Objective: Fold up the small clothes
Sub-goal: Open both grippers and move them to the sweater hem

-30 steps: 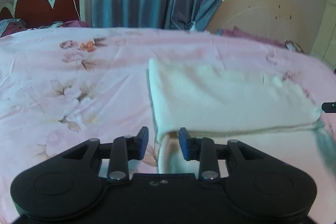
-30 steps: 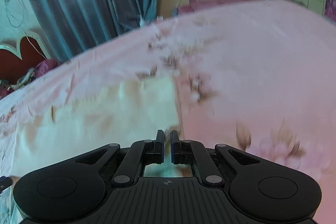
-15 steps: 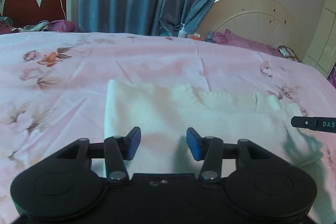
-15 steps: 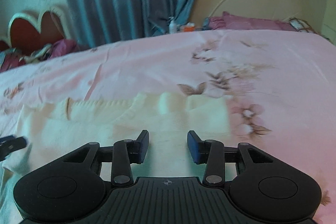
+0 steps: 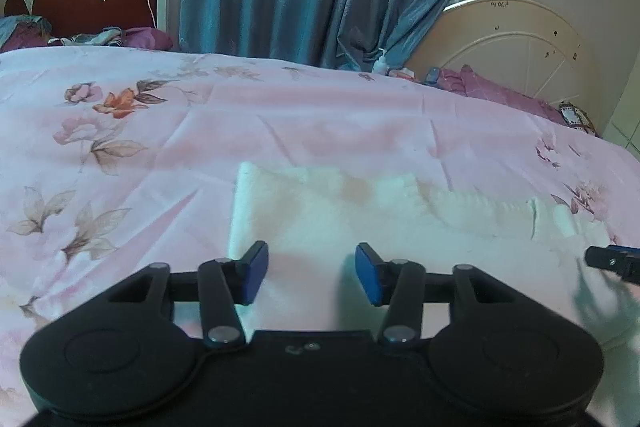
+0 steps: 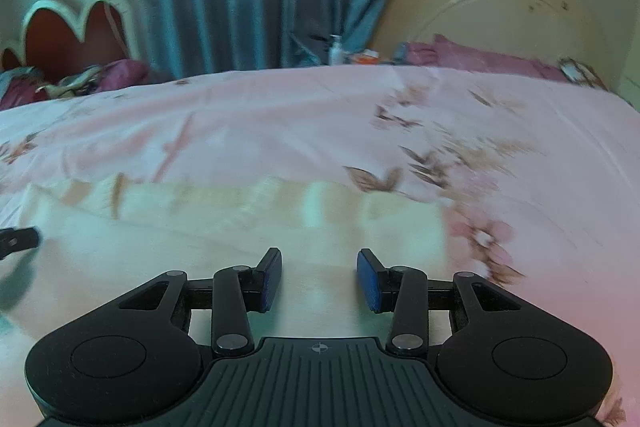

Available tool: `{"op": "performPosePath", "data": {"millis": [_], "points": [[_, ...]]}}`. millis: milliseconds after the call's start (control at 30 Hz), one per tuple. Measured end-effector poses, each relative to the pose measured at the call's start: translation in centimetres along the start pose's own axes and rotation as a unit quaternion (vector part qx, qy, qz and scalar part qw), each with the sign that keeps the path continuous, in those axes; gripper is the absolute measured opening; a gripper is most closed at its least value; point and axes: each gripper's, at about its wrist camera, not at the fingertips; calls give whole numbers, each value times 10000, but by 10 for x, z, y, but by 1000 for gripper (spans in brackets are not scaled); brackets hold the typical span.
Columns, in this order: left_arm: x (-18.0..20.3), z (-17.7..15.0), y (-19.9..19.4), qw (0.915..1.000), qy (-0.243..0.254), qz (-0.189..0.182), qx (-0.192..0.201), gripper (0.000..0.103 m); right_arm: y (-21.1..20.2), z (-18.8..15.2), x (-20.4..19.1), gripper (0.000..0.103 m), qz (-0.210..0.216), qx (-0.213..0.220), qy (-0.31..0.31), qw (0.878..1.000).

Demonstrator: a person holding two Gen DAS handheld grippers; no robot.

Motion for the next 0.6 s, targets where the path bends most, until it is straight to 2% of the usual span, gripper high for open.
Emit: {"op": "performPosePath", "data": {"millis": [67, 167, 333, 467, 600], "points": [[3, -2, 5, 9999, 120, 59, -61, 52, 4, -2, -5, 42, 36, -76, -67, 9999], [6, -6, 8, 9992, 377, 132, -85, 55, 14, -11, 2, 42, -153, -218, -145, 9995], [3, -3, 5, 9993, 317, 142, -168, 54, 4, -7, 25, 42, -428, -228, 54, 9988], [5, -1, -4, 9994, 270, 157, -159, 54, -16, -5, 20, 42, -191, -72, 82, 9998], [15, -1, -23, 9997, 241, -21, -53, 55, -29, -8, 2, 42, 57, -51, 14, 10000]]}}
Point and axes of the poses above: each gripper's, at about its wrist camera, not at the fingertips, and y roughly the way its jaws point, x to its right, z to its top, and after that the axes turned 13 degrees about x, right-handed
